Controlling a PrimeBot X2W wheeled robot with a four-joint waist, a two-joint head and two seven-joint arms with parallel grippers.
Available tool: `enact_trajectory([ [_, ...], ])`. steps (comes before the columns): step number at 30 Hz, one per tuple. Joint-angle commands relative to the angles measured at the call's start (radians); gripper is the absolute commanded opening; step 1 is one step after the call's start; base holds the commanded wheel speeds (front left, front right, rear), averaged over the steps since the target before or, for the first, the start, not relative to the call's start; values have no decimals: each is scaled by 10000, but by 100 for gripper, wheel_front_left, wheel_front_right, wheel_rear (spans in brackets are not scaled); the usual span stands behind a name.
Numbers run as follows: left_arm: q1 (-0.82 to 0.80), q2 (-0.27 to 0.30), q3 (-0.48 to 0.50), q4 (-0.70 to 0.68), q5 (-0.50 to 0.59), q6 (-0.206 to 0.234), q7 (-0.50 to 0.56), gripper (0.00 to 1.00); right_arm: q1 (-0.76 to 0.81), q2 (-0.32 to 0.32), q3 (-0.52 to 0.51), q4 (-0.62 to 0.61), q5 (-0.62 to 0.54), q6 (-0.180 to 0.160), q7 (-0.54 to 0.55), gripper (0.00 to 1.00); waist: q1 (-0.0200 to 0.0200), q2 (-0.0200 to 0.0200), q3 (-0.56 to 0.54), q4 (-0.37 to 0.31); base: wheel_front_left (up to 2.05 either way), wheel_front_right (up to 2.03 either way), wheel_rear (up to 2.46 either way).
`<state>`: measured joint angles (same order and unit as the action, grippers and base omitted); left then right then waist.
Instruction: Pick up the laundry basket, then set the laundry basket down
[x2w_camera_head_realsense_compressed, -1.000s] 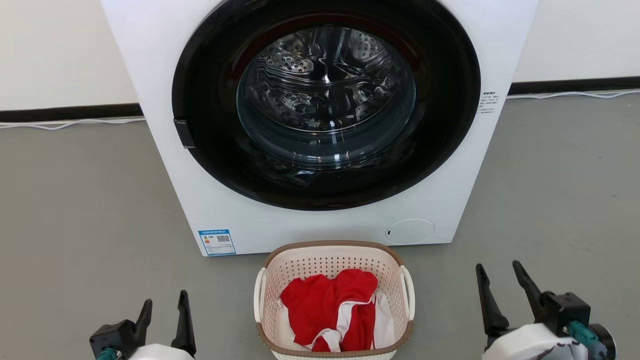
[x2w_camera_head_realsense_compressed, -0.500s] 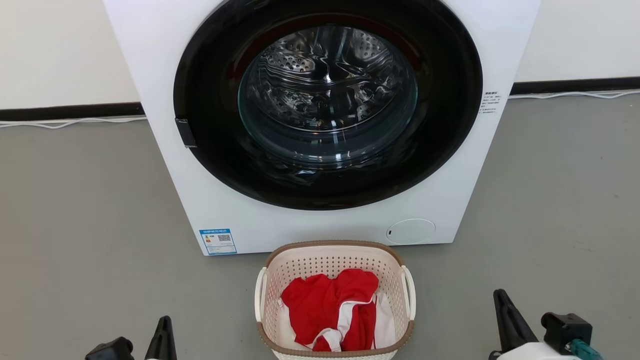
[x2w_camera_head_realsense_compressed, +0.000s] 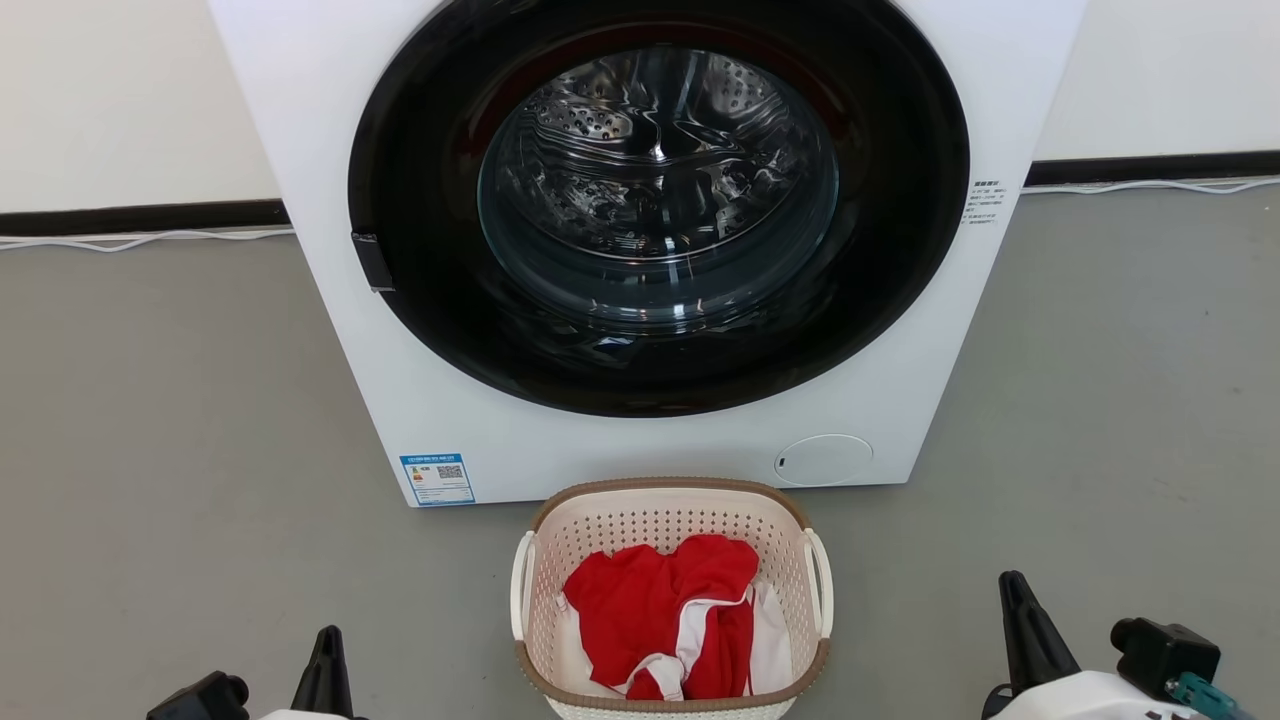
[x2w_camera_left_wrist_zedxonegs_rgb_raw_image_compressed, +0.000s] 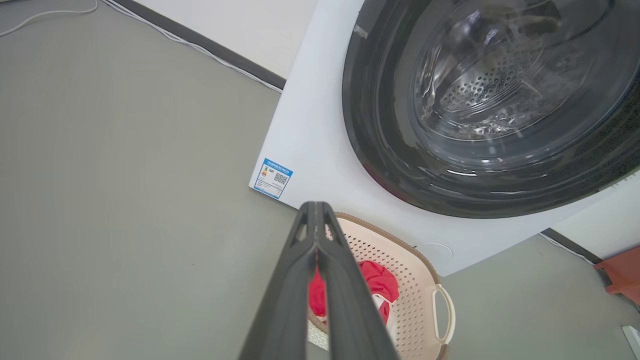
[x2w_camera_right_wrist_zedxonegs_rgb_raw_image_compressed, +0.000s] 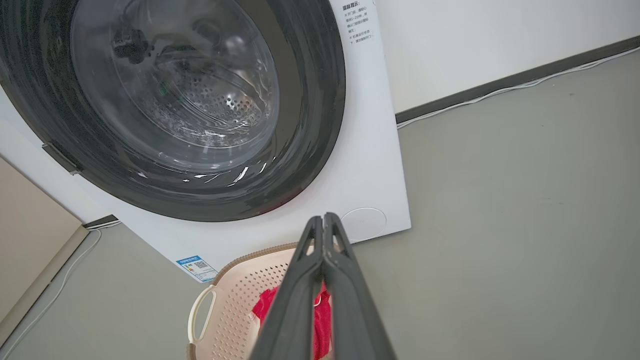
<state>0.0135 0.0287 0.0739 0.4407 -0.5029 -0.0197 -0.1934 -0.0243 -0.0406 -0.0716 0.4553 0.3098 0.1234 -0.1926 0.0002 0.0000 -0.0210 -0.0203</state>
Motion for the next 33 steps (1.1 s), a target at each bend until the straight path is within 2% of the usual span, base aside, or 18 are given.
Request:
enact_trajectory([
  [1,-428,84,71,-325,-300,-103,85,0,-370,-54,-41,-354,376,15,122,0,-2,0,4,4,0,0,0],
  [33,-674,126,174,-841,-3693,-420,1025,0,-514,-67,-158,-909,4356,34,1045,0,-2,0,79,66,0,0,0],
])
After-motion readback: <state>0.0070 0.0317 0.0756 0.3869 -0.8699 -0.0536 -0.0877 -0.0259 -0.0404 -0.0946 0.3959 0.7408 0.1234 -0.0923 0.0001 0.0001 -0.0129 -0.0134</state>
